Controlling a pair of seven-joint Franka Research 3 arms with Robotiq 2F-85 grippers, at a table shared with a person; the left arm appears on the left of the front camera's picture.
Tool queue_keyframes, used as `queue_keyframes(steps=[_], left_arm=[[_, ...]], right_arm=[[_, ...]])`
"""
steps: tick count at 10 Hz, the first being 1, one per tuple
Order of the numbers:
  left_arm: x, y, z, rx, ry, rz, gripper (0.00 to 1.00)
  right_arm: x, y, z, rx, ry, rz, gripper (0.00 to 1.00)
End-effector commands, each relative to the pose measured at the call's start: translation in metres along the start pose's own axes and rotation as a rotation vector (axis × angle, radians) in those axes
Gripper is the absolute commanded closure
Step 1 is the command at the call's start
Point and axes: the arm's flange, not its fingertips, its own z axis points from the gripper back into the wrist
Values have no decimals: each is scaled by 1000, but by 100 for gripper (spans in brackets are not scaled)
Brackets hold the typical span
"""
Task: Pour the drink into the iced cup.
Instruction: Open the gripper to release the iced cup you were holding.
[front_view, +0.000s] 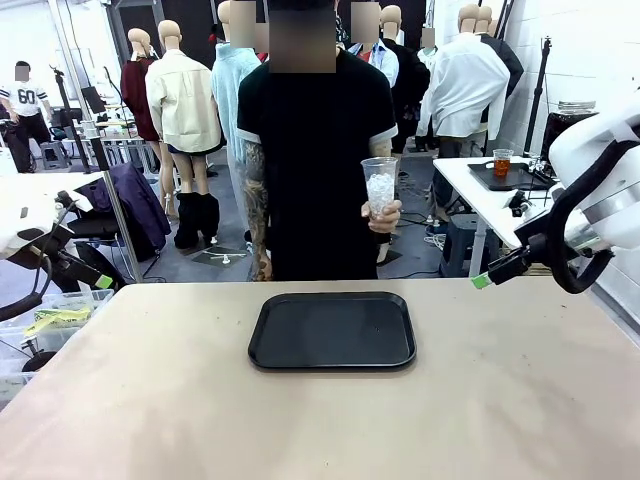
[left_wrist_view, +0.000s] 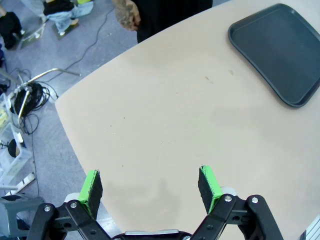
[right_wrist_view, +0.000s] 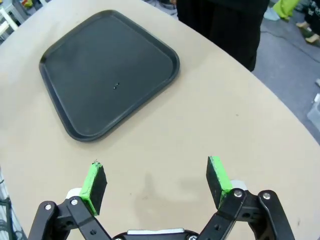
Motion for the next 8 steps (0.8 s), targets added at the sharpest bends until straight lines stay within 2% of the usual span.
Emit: queue_keyframes(steps=[1,8], left_arm=[[0,1,1,2,-2,0,0],[0,1,1,2,-2,0,0]], right_arm=[[2,-5,-5,4,0,24,0],[2,-5,-5,4,0,24,0]])
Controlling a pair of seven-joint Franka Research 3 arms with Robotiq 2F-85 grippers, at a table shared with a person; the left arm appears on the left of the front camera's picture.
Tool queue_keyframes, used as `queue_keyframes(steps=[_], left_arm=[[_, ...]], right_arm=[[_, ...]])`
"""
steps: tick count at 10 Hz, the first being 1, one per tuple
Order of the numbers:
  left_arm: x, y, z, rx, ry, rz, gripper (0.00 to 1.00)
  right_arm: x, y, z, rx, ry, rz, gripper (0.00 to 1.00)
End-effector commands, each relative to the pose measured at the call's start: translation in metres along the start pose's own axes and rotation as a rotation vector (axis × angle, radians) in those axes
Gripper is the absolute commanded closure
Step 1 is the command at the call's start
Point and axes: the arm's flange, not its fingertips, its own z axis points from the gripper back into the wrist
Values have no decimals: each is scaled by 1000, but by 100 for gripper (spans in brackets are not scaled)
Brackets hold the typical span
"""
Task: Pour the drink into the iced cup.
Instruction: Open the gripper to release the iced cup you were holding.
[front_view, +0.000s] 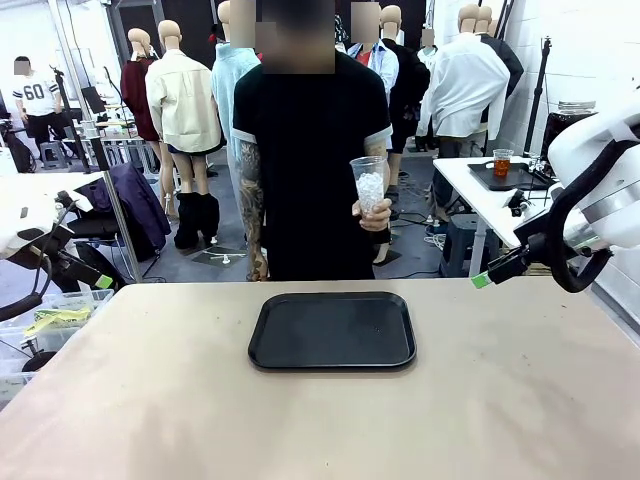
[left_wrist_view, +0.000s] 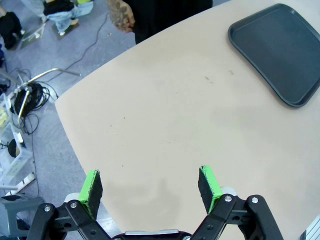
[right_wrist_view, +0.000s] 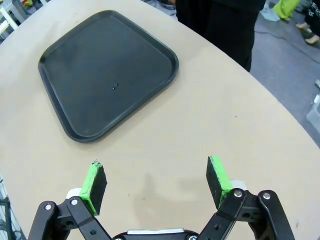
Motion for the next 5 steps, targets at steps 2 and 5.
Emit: queue_keyframes(steps=[2,5], left_arm=[[0,1,1,2,-2,0,0],[0,1,1,2,-2,0,0]], right_arm=[[1,-3,-4,4,1,18,0],[-4,1,13,-87,43,-34,0]])
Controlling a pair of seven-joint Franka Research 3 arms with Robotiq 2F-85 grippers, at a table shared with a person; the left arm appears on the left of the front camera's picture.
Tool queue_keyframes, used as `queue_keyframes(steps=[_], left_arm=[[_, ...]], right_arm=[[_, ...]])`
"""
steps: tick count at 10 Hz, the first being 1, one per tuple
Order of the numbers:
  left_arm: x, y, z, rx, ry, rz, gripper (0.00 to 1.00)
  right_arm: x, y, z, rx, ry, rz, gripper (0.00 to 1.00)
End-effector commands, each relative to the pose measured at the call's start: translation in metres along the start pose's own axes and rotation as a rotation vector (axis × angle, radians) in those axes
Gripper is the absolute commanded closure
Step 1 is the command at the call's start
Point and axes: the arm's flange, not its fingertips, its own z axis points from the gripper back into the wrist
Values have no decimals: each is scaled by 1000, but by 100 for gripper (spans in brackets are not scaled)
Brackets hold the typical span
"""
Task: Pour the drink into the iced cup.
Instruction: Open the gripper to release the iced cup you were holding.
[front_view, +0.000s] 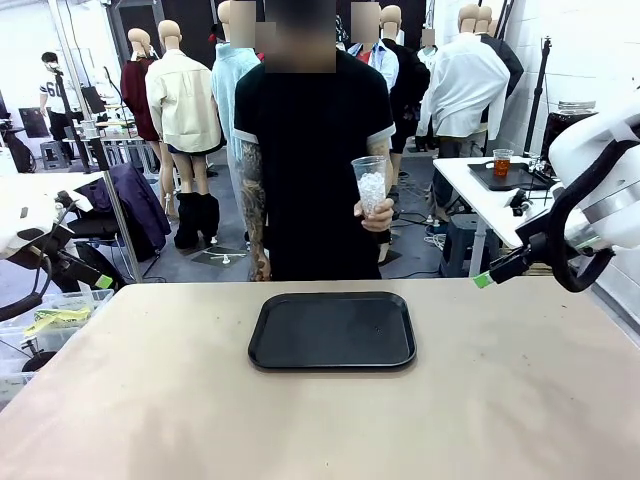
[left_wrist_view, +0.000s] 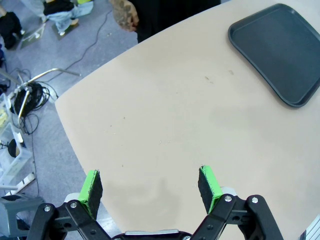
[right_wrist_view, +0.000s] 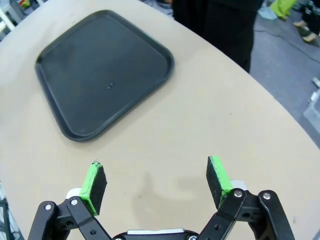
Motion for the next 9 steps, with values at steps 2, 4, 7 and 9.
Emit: queue_keyframes(steps=[2,4,7,9], left_arm=[[0,1,1,2,-2,0,0],[0,1,1,2,-2,0,0],[0,1,1,2,-2,0,0],[0,1,1,2,-2,0,0]], right_arm=[[-16,-1,33,-133,45,-85,0],[-32,-6,57,-193,33,-152,0],[-36,-15,59,-192,7,-137,0],[-36,-15,59,-192,7,-137,0]])
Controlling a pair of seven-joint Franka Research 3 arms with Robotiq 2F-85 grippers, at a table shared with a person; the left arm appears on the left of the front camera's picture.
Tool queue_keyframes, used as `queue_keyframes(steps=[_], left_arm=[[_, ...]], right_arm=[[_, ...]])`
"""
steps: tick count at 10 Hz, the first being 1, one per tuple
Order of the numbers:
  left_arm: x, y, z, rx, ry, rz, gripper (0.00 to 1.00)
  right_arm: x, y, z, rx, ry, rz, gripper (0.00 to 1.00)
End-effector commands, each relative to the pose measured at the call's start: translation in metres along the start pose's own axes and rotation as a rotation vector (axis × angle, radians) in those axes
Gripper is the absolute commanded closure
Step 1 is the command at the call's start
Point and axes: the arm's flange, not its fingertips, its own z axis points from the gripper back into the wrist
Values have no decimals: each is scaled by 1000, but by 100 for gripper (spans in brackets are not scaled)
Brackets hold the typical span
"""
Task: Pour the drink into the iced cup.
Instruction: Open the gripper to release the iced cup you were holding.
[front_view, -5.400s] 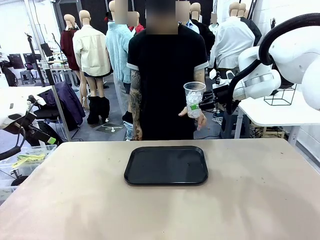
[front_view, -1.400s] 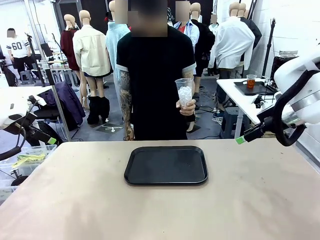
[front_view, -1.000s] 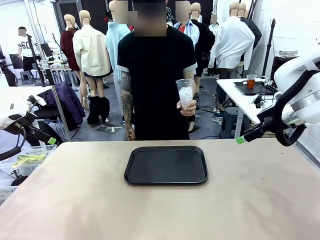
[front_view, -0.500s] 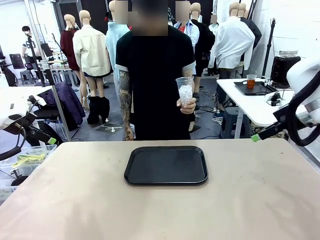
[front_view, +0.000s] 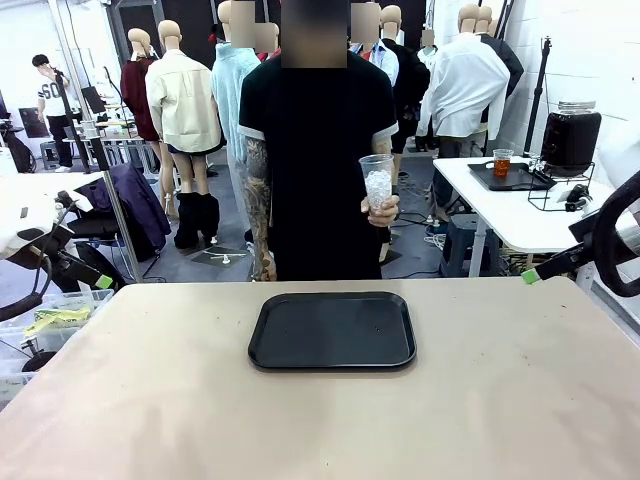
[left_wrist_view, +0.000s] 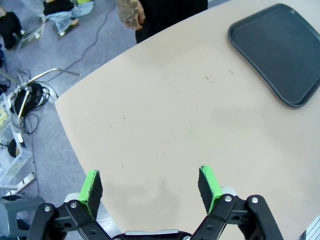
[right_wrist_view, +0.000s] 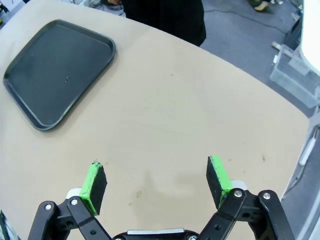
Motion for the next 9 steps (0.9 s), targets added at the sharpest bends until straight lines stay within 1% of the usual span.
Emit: queue_keyframes(steps=[1,9], left_arm=[[0,1,1,2,-2,0,0],[0,1,1,2,-2,0,0]], right_arm=[[2,-1,-4,2,5,13,0],[2,-1,-4,2,5,13,0]])
